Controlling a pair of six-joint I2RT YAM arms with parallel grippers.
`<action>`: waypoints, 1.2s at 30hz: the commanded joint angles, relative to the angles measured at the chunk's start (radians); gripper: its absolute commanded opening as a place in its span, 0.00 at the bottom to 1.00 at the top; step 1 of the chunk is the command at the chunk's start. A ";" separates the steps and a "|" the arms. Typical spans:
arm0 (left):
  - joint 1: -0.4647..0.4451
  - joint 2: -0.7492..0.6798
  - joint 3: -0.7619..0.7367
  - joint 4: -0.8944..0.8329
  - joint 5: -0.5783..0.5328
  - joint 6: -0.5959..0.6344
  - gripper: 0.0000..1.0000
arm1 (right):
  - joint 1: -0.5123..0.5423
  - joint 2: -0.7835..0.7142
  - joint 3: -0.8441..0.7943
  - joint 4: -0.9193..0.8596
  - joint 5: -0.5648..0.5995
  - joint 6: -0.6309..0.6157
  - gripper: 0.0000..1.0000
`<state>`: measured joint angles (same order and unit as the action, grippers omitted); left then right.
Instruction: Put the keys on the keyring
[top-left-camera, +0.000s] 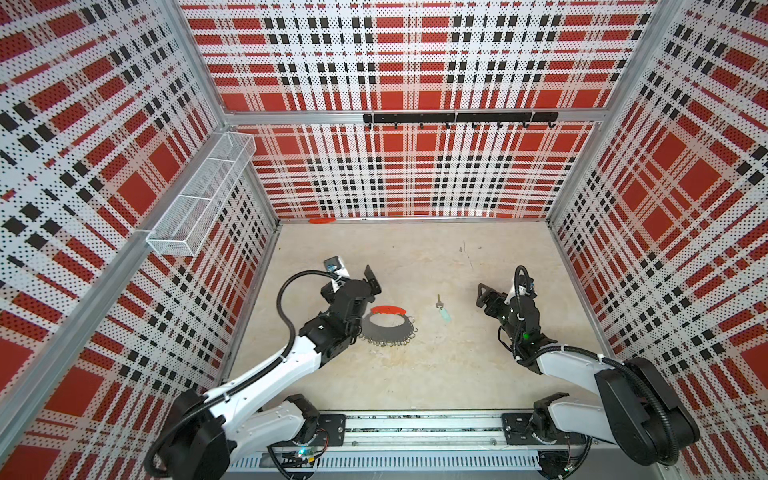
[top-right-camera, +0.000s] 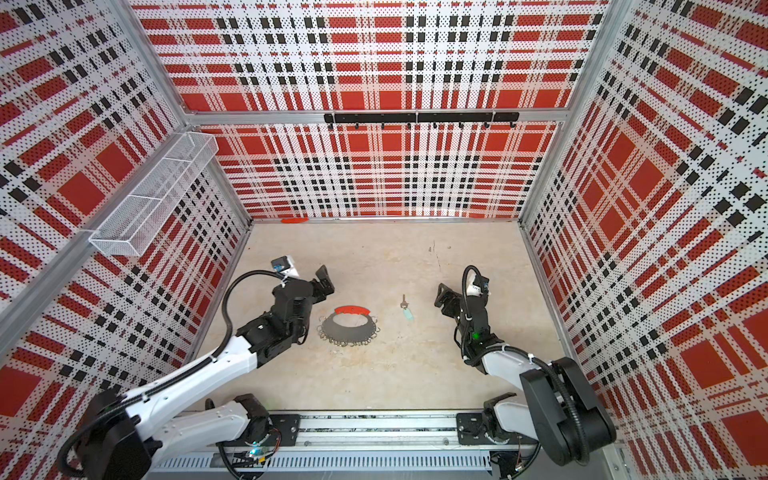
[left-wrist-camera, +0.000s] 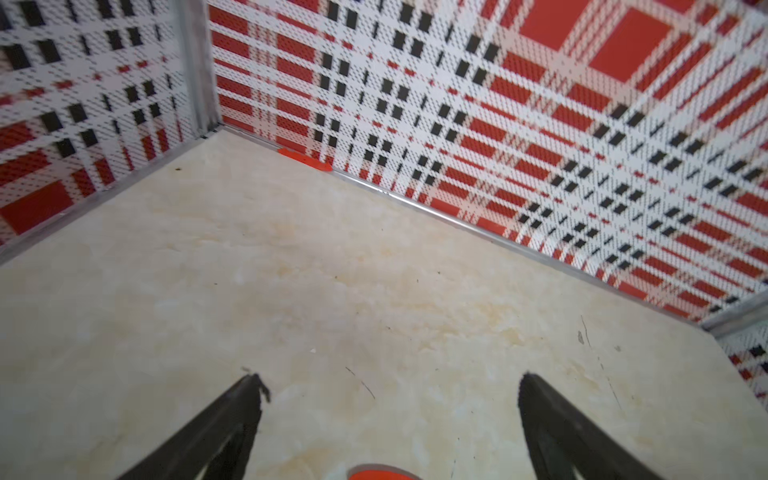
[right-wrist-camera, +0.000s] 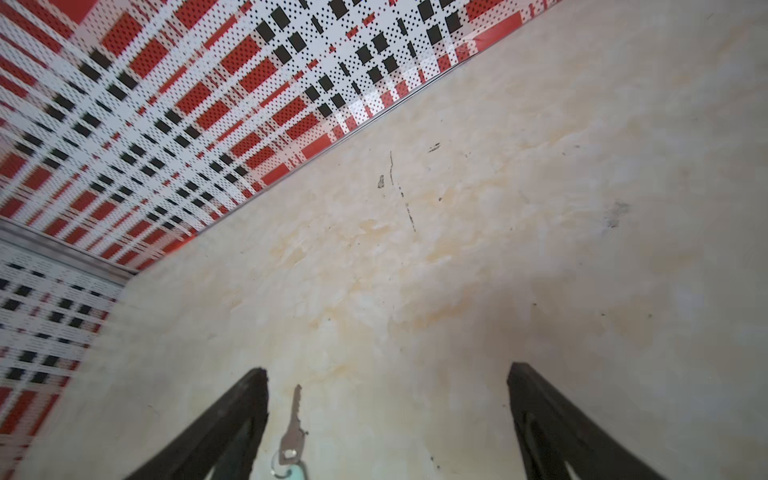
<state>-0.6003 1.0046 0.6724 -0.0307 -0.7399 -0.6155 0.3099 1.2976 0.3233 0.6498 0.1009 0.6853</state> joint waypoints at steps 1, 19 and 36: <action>0.169 -0.090 -0.061 -0.049 0.069 -0.042 0.98 | 0.033 0.082 0.054 0.145 -0.258 -0.064 0.84; 0.581 -0.139 -0.098 -0.083 0.328 -0.088 0.98 | 0.284 0.376 0.406 -0.279 -0.487 -0.276 0.55; 0.604 -0.133 0.042 -0.168 0.566 0.206 0.98 | 0.372 0.574 0.602 -0.532 -0.451 -0.373 0.37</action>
<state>-0.0555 0.8623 0.7578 -0.2241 -0.3637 -0.4576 0.6628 1.8393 0.8959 0.1844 -0.3725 0.3592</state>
